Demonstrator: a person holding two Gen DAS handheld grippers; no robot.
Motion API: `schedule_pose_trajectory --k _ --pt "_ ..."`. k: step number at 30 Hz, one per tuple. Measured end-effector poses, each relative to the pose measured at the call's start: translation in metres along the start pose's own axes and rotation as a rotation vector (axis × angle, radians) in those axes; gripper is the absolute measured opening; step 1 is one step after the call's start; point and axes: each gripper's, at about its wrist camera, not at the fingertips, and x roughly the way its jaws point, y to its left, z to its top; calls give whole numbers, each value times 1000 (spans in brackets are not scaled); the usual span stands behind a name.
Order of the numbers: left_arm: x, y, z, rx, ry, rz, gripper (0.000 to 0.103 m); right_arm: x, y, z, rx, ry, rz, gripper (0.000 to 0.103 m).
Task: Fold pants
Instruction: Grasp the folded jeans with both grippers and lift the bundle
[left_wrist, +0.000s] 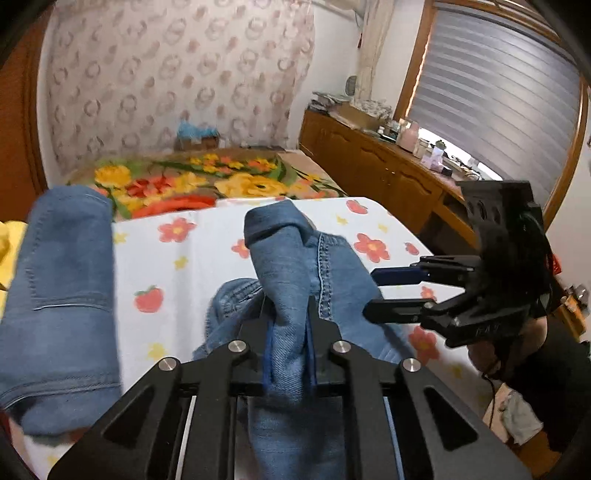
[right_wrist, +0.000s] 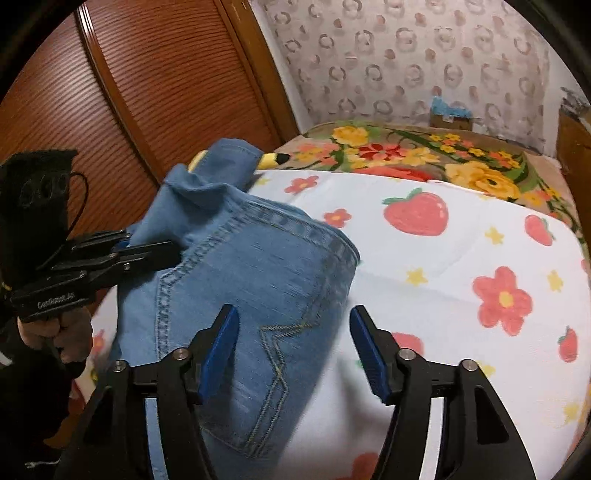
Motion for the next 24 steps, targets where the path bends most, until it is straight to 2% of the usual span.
schedule_pose_trajectory --k 2,5,8,16,17,18,20,22,24 --pt "7 9 -10 -13 35 28 15 7 2 -1 -3 17 13 69" --pt "26 27 -27 -67 88 32 15 27 -1 -3 6 72 21 70" --pt "32 32 -35 -87 88 28 17 42 -5 -8 21 114 26 70" --pt "29 31 -37 -81 62 28 17 61 -18 -8 89 154 132 70" --pt "28 31 -37 -82 57 30 17 62 -18 -8 95 155 150 60" --pt "27 33 -37 -83 58 33 17 62 -17 -8 100 162 181 57" --pt "21 33 -37 -89 57 41 18 59 -14 -6 98 155 208 36" --pt "16 29 -36 -90 53 44 18 50 -7 -4 85 135 225 27" --pt "2 23 -37 -89 28 48 18 37 8 1 49 102 213 24"
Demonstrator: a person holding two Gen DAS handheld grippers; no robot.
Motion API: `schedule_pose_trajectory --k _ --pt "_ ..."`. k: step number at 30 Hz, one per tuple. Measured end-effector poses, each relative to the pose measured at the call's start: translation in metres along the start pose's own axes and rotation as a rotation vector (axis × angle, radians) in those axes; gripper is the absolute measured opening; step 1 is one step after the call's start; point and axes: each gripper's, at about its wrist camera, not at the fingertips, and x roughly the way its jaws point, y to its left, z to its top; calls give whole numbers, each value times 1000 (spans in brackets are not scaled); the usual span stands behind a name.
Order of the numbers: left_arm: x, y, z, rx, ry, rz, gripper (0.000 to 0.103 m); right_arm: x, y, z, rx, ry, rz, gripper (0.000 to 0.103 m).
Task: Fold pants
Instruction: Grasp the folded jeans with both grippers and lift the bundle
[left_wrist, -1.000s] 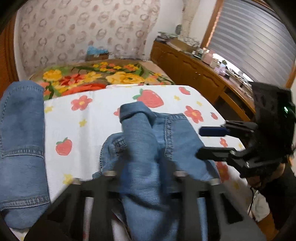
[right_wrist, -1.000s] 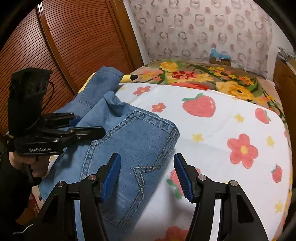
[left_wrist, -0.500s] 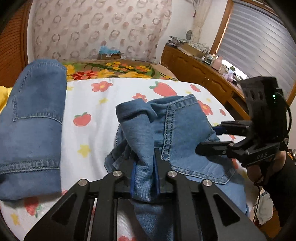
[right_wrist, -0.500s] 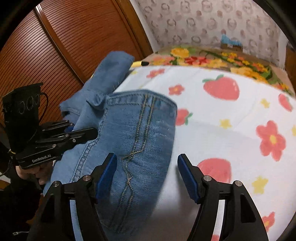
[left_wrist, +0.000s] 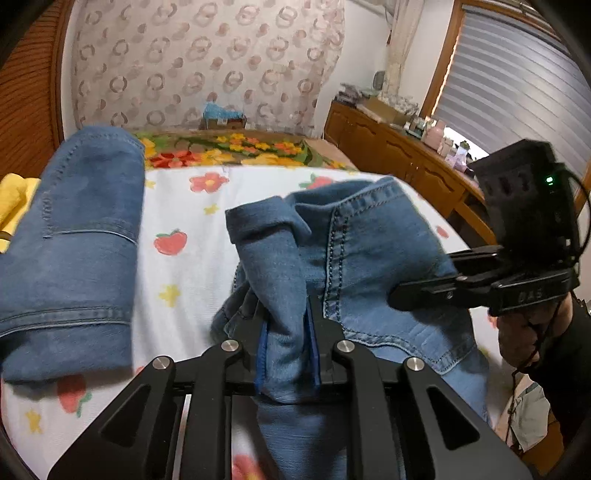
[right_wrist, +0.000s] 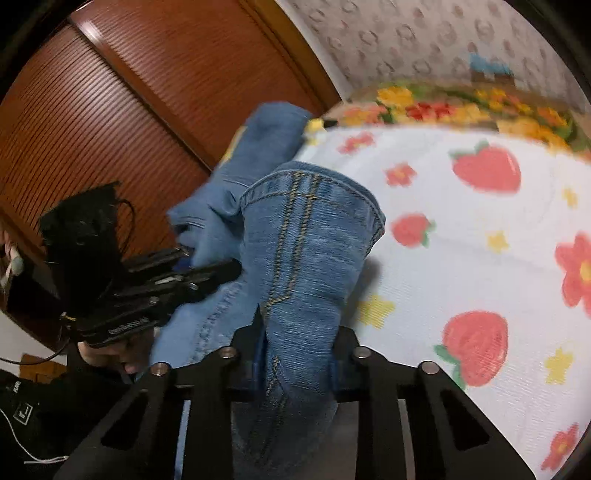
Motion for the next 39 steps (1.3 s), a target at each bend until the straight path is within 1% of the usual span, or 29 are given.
schedule_pose_trajectory --k 2,7,11,15,18,21,23,26,27,29,31,32,33,35,36,37,38,39 --pt "-18 -1 1 2 -33 10 18 -9 18 4 -19 -19 -28 22" --pt "-69 3 3 -7 -135 30 19 -31 76 19 -91 -77 -50 21" --pt "-107 17 13 -23 -217 55 19 -40 116 37 -154 -109 -56 21" --pt "-134 40 26 -44 -288 86 19 -36 156 61 -225 -133 -66 21" --pt "-153 63 40 -55 -331 126 19 -29 182 81 -269 -149 -52 21" --pt "-171 85 51 -70 -370 169 19 -13 202 106 -301 -164 -8 21" --pt "-186 106 64 -76 -398 212 19 0 213 125 -313 -174 39 21" --pt "-200 130 81 -75 -435 272 19 22 217 154 -316 -203 120 21" --pt "-202 137 88 -74 -441 289 19 30 218 164 -307 -217 158 21" --pt "-199 157 104 -70 -436 325 19 49 203 181 -265 -234 218 21" --pt "-176 174 117 -63 -397 343 21 78 176 195 -190 -243 254 21" --pt "-159 185 122 -67 -365 350 22 96 158 200 -144 -242 265 21" --pt "-146 191 123 -73 -340 357 23 119 138 204 -102 -233 259 21" --pt "-100 216 123 -112 -260 366 23 168 99 204 -16 -184 208 21" --pt "-83 223 120 -130 -232 356 23 197 76 202 26 -135 147 21" --pt "-68 228 116 -144 -208 343 23 218 59 199 58 -100 86 21" --pt "-56 231 112 -149 -190 331 23 230 43 197 80 -84 39 22" --pt "-48 232 109 -147 -178 323 23 232 31 196 99 -91 41 24"
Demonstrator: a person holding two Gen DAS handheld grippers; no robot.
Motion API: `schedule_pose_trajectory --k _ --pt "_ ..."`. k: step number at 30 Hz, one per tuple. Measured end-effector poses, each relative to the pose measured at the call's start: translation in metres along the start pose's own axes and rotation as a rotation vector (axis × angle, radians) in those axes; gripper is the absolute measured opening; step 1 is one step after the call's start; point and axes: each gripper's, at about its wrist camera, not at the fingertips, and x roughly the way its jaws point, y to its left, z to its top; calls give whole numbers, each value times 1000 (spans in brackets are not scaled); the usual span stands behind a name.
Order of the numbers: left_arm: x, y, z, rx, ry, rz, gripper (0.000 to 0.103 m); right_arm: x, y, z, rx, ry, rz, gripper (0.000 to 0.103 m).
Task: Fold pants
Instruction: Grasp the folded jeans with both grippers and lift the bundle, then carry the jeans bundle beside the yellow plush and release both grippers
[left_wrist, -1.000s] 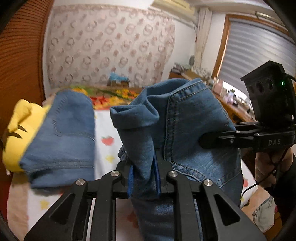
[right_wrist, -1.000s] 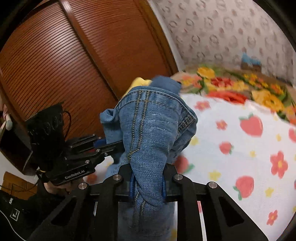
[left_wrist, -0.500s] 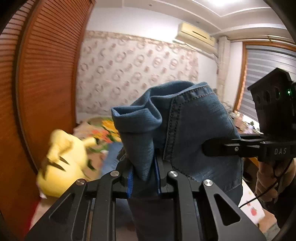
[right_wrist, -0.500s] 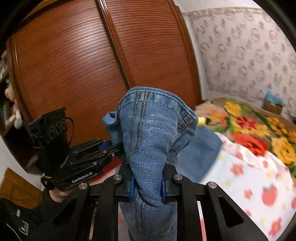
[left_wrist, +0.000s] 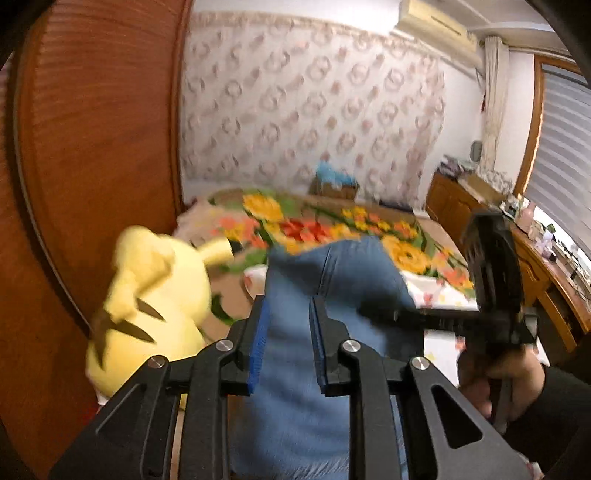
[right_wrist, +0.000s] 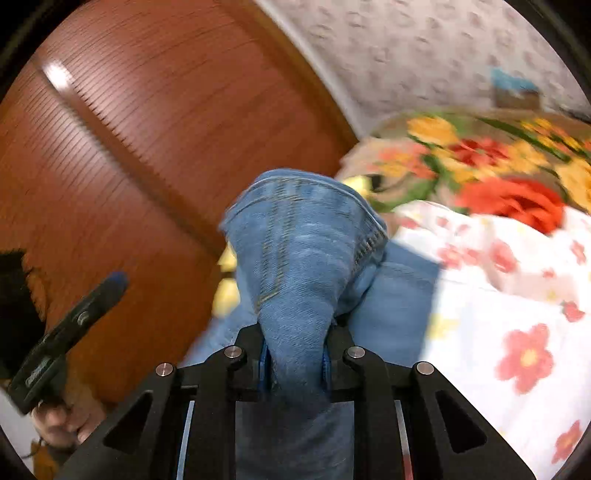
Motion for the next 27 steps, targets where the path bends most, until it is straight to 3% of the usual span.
schedule_pose_trajectory --k 2,5,7,9,12,14,16,19,22,27 --pt "15 -5 -12 17 28 -18 23 -1 -12 4 31 11 35 32" --pt "17 -20 -28 41 54 -38 23 3 -6 9 -24 55 -37 49" --pt "18 -28 -37 56 72 -38 23 -8 6 17 -71 48 -101 52" --pt "19 -32 -51 64 100 -31 23 -19 13 22 -99 28 -162 52" --pt "21 -28 -66 42 121 -12 23 -33 52 24 -246 -74 -294 52" --pt "20 -22 -73 22 128 -8 23 -33 76 21 -308 -93 -294 51" --pt "14 -22 -76 9 127 -9 23 -24 91 18 -356 -83 -291 42" --pt "5 -27 -77 23 109 -3 23 7 81 18 -350 -22 -412 41" --pt "-10 -35 -73 42 89 11 23 -2 71 15 -273 -38 -401 41" --pt "-49 -54 -69 73 27 17 23 -61 104 -9 -292 -114 -391 41"
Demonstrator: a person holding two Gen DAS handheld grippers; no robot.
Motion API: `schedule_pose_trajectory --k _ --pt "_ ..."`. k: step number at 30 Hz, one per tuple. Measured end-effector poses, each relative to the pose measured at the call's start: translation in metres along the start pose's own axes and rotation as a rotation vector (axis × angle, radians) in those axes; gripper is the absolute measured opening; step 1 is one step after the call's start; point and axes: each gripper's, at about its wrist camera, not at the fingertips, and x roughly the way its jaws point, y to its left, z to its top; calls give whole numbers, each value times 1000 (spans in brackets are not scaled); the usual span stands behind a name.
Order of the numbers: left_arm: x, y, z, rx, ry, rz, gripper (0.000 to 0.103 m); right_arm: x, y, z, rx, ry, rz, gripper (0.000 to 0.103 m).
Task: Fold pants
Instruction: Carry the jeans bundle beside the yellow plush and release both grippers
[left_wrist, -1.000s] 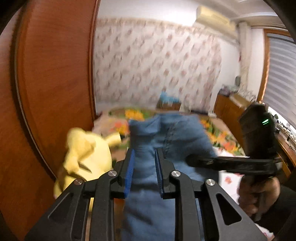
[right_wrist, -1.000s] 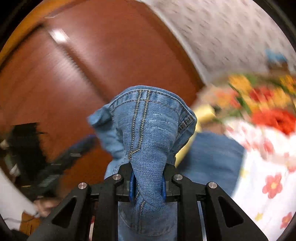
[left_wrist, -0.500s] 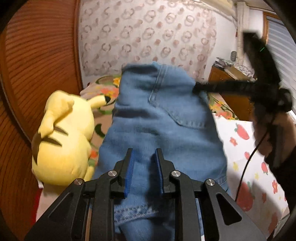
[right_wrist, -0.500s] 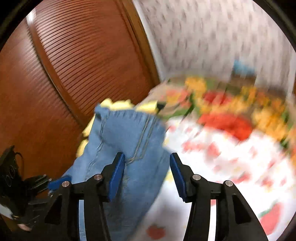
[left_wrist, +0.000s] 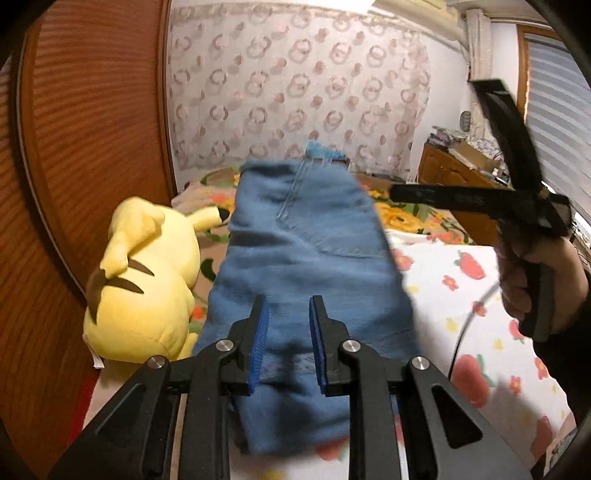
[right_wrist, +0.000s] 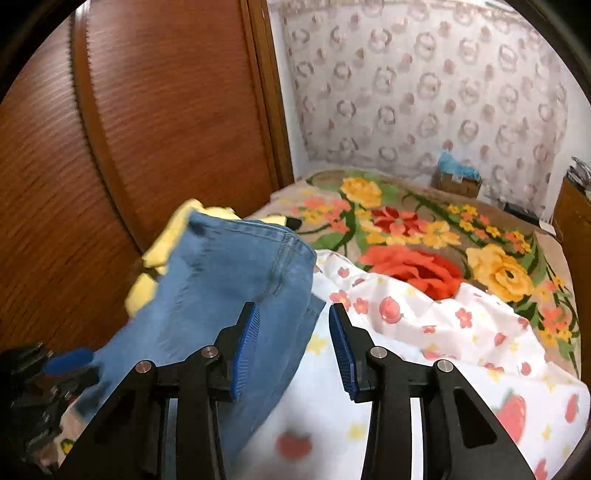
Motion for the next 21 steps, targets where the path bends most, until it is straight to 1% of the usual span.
schedule_pose_trajectory --k 3,6,8,12,13,14,17,18,19,20,21 --pt "-26 -17 0 18 -36 -14 23 -48 9 -21 -21 -45 -3 41" --pt "-49 -36 -1 29 -62 -33 23 -105 16 -54 -26 -90 -9 41" --pt "-64 -51 -4 41 -79 -47 23 -125 11 -81 -25 -112 -21 41" --pt "-87 -77 -9 66 -103 -68 23 -160 12 -117 -25 -146 -61 41" --pt "-91 -83 -10 73 -109 -74 23 -185 18 -129 -24 -155 -70 41" --pt "-98 -90 -12 80 -116 -82 24 -200 21 -140 -26 -162 -80 41" --pt "-113 -107 -17 102 -134 -106 38 -229 28 -163 -11 -180 -103 41" --pt "-116 -112 -18 106 -140 -111 45 -239 33 -171 -5 -183 -107 41" --pt "-121 -116 -19 112 -148 -117 50 -250 37 -177 -1 -189 -110 41" --pt "-127 -121 -21 119 -156 -127 50 -267 42 -186 2 -199 -117 41" --pt "-130 -125 -21 123 -158 -129 54 -276 44 -192 5 -208 -125 41"
